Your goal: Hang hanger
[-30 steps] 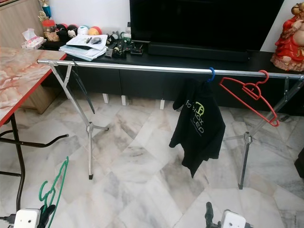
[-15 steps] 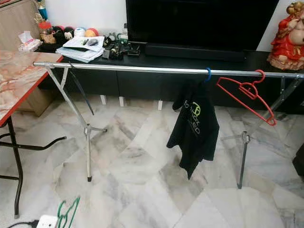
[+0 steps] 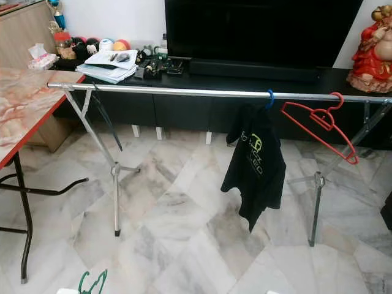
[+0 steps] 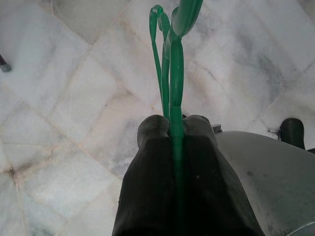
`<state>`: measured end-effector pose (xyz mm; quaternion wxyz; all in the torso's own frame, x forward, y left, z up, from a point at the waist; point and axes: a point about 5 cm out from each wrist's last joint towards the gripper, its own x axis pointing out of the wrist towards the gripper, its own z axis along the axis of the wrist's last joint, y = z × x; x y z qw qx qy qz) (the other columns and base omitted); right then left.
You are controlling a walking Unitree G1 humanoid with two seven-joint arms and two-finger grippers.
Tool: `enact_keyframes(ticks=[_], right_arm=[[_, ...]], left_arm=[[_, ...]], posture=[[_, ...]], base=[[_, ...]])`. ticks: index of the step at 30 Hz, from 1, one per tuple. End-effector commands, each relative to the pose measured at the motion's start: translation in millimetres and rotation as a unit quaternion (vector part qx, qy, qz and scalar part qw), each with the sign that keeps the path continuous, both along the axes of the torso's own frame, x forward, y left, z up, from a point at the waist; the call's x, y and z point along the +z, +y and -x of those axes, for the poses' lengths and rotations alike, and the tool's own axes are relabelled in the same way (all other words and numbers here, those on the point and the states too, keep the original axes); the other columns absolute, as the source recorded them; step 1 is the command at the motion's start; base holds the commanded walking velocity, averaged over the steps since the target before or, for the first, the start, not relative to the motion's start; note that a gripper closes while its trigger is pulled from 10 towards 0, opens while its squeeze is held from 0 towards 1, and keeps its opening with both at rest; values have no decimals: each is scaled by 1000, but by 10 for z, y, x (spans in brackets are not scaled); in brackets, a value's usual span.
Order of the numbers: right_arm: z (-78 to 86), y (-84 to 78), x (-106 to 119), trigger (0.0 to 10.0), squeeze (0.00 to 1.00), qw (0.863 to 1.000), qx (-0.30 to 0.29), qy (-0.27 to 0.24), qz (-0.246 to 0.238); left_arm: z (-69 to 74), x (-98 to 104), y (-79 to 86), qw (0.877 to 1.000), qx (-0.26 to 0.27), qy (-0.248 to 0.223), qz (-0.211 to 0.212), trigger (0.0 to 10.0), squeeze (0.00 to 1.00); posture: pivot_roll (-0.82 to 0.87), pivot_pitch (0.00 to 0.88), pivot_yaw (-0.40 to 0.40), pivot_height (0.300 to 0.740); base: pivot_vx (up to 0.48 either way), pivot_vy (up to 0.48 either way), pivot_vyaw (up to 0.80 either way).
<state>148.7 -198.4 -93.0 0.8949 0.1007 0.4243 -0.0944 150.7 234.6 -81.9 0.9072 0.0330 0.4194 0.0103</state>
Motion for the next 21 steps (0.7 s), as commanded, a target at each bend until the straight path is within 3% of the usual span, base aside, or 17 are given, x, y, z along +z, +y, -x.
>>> enact_keyframes(ticks=[1,21], right_arm=[[33,44,-21,10000,0,1000,10,8,-5],[-1,87,-18,10000,0,1000,16,8,-13]], left_arm=[[20,-17,-13,1000,-2,8,1,10000,0],[-1,-21,-54,1000,-4,7,6,10000,0]], posture=[[15,116,6,740],[14,110,4,740]], base=[[337,0,0],[352,0,0]])
